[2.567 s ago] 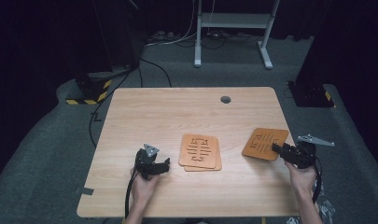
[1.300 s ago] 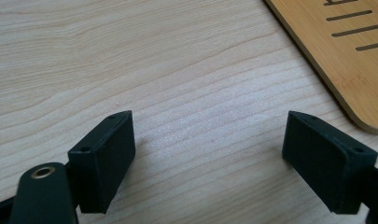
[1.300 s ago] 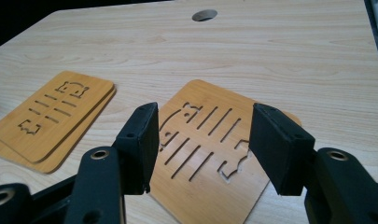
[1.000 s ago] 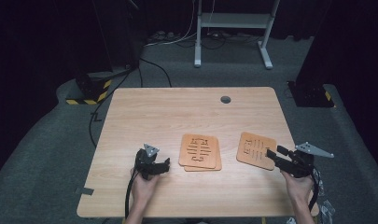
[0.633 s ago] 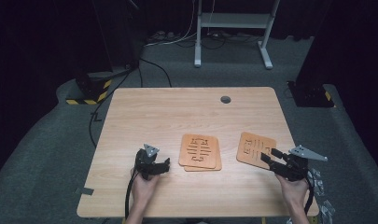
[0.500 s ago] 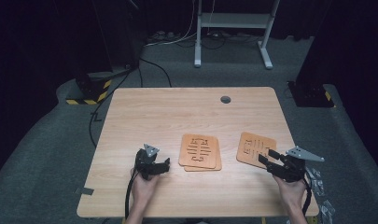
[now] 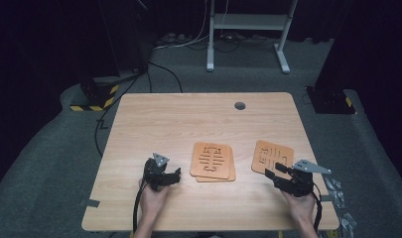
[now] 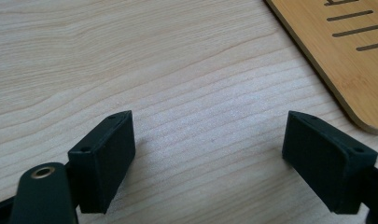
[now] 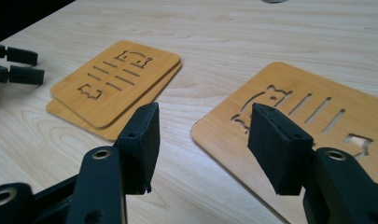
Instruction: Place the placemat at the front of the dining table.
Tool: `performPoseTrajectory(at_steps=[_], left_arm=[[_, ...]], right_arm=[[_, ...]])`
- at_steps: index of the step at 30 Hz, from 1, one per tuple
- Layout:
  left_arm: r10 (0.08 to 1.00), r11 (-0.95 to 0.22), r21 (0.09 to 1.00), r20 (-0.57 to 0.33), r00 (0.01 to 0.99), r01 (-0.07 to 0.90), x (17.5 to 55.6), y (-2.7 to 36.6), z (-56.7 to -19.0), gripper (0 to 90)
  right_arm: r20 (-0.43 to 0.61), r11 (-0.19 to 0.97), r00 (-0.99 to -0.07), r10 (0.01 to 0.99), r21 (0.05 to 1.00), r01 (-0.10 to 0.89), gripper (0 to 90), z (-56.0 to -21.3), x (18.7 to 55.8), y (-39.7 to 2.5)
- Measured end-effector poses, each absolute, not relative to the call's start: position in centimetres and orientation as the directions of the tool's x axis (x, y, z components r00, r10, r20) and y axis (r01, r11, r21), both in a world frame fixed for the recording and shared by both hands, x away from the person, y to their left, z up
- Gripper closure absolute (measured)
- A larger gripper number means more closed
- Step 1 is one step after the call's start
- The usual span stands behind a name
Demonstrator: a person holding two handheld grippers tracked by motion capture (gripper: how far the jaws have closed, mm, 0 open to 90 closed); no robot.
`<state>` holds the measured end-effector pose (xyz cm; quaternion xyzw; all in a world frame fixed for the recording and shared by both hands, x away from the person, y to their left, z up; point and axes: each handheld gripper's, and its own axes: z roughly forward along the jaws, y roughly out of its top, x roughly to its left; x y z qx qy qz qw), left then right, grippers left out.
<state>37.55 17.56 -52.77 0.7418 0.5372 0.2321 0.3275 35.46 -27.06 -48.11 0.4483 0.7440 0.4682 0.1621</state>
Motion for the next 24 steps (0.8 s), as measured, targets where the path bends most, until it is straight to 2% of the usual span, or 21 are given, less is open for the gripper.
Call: performPoseTrajectory(at_steps=[11, 24], left_arm=[[0.949, -0.208, 0.735, -0.008, 0.315, 0.645, 37.5, 17.6, -52.8, 17.2], [0.949, -0.207, 0.735, -0.008, 0.314, 0.645, 37.5, 17.5, -52.8, 17.2]], right_arm=[[0.169, 0.206, -0.573, 0.802, 0.822, 0.531, 44.2, -49.5, 35.5, -25.4], [0.109, 0.310, -0.622, 0.775, 0.793, 0.525, 44.1, -51.1, 35.2, -23.4]])
